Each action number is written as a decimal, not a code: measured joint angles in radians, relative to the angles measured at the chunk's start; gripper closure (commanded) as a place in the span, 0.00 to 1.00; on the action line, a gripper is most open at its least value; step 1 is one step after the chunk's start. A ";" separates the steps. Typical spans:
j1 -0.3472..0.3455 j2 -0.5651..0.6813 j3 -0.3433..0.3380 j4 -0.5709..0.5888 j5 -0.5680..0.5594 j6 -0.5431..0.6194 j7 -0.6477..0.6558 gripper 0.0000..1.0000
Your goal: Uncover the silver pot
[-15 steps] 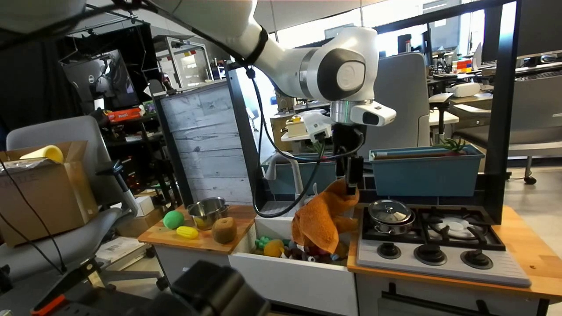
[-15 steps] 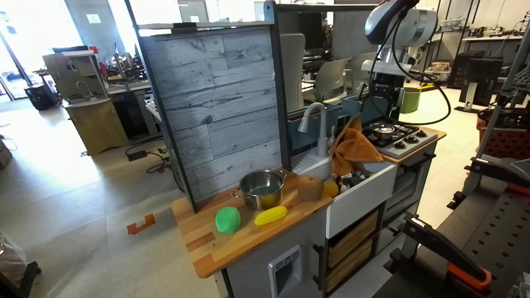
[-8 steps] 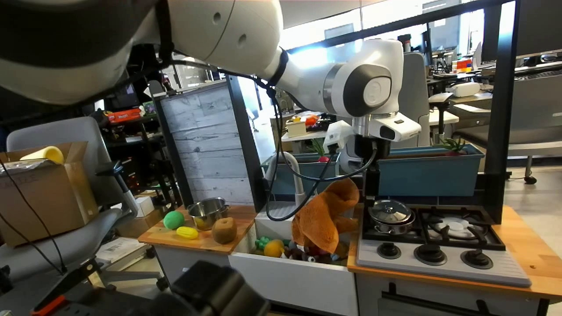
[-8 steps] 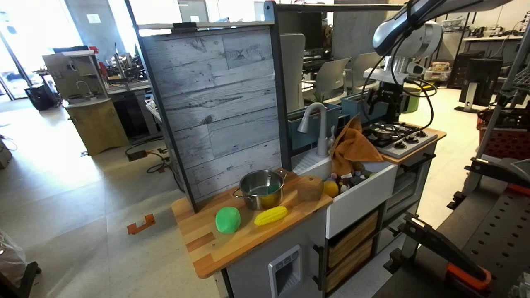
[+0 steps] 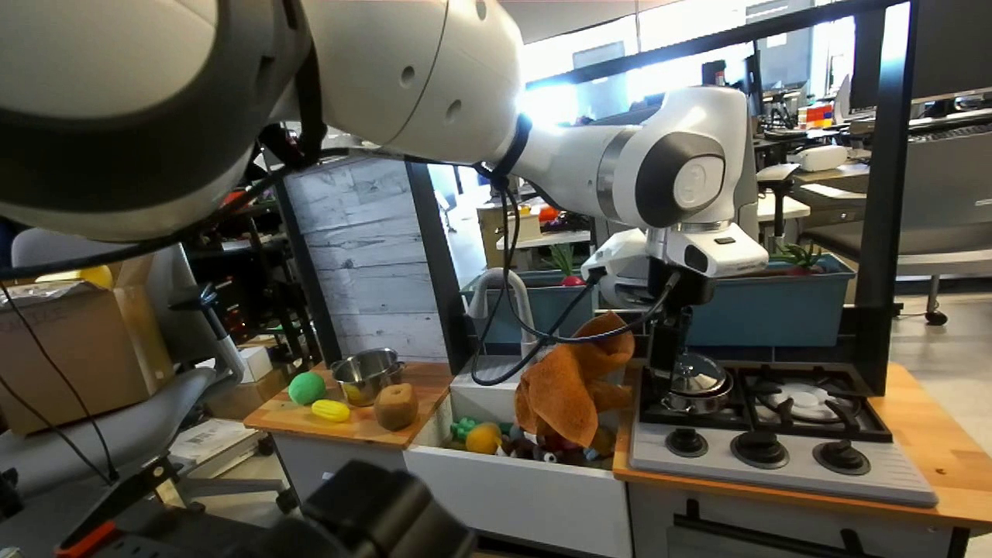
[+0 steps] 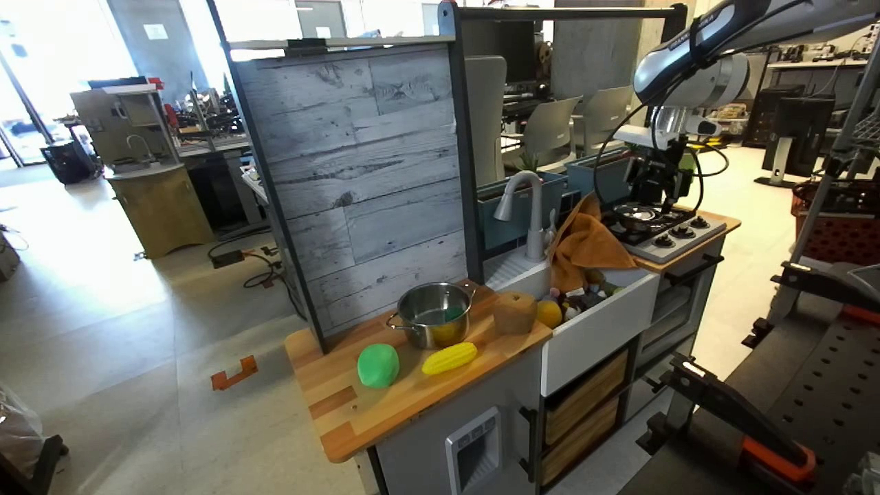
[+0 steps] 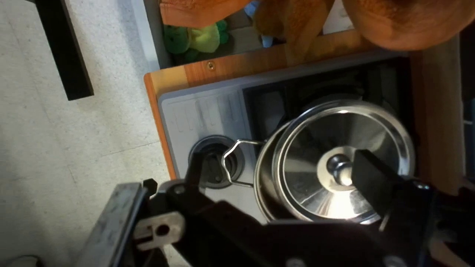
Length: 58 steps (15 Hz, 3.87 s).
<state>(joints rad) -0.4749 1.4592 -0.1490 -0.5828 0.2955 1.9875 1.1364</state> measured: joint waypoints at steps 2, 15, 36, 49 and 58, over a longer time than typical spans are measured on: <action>-0.008 0.016 -0.004 0.017 -0.011 0.008 0.078 0.00; 0.002 0.024 0.018 0.006 -0.037 0.138 0.133 0.00; 0.010 0.022 0.004 -0.006 -0.073 0.121 0.500 0.61; 0.141 0.018 0.022 -0.063 -0.151 0.043 0.110 0.61; 0.187 0.000 -0.017 -0.187 -0.204 0.136 0.037 0.09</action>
<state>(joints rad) -0.2882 1.4594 -0.1655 -0.7702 0.0913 2.1233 1.1734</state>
